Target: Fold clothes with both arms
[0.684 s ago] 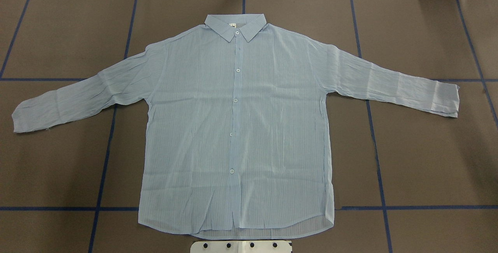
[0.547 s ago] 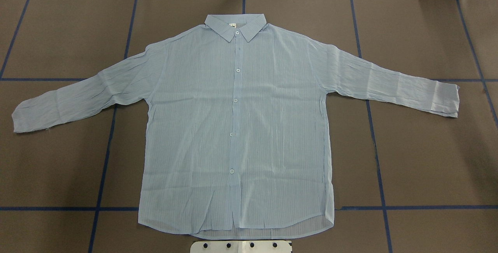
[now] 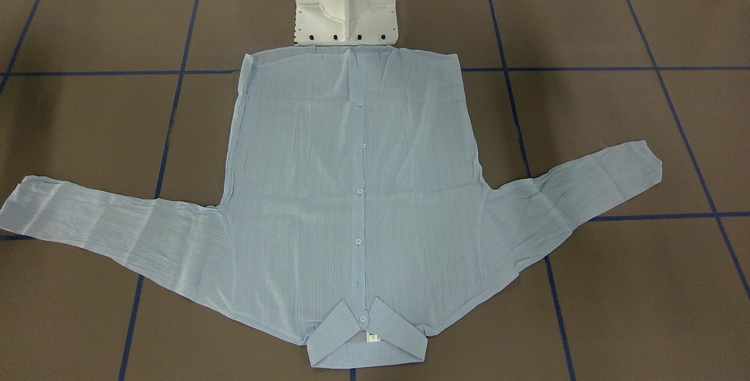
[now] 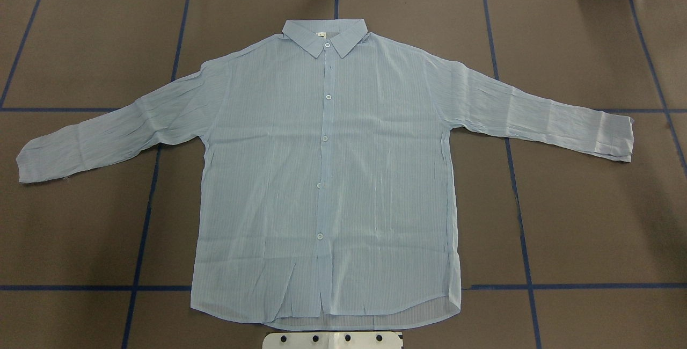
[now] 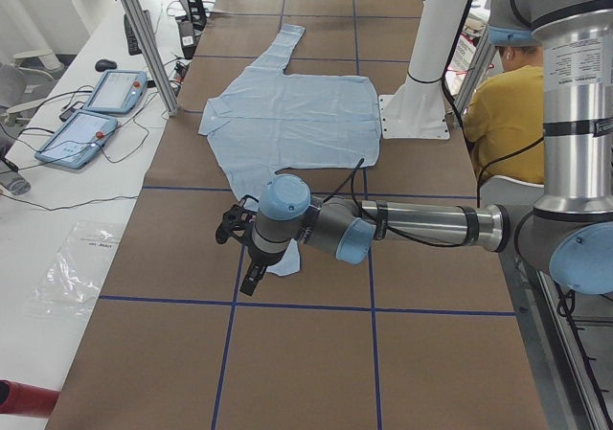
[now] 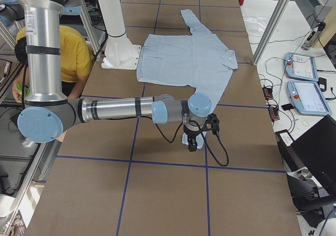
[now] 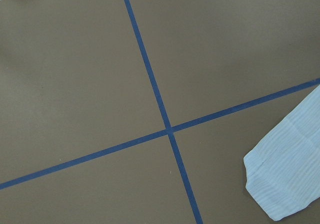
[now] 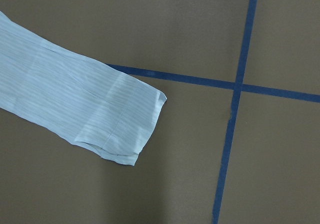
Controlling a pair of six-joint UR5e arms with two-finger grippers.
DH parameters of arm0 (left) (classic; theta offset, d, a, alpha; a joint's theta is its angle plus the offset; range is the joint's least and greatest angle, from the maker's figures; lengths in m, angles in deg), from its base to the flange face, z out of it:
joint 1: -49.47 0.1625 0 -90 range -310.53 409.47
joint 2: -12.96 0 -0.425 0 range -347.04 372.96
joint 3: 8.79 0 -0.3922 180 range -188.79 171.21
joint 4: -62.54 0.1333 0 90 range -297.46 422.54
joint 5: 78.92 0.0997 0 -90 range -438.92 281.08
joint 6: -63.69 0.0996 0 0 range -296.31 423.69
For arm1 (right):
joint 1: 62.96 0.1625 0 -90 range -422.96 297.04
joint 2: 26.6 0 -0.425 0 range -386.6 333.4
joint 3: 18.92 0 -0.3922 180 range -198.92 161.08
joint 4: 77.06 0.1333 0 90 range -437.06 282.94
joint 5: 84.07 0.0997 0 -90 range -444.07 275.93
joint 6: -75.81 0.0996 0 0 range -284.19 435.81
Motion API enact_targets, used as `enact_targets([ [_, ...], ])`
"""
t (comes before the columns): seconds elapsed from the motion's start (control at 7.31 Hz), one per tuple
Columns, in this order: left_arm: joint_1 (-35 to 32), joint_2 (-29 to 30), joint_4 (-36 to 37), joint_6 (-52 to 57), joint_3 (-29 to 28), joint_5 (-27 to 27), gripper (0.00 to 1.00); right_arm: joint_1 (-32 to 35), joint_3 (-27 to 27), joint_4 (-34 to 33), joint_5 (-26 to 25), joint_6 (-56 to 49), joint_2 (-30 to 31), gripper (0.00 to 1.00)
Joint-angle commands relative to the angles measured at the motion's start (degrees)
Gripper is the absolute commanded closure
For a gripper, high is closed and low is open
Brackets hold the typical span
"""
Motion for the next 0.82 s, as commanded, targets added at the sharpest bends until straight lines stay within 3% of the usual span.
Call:
enact_targets([
  [0.0,0.0,0.0,-1.1,0.1,0.0,-0.1,0.00,-0.9,0.6,0.0,-0.4,-1.5,-0.4,0.00],
  [0.27,0.0,-0.1,-2.1,-0.2,0.0,-0.5,0.00,-0.8,6.8,1.0,2.9,-0.5,-2.4,0.00],
  [0.41,0.1,-0.1,-2.1,-0.3,-0.1,-0.5,0.00,-1.1,7.2,2.6,3.3,0.6,-2.9,0.00],
  [0.68,0.3,0.0,-2.2,-0.3,0.0,-0.5,0.00,-5.4,12.8,4.5,1.0,7.7,-8.1,0.00],
])
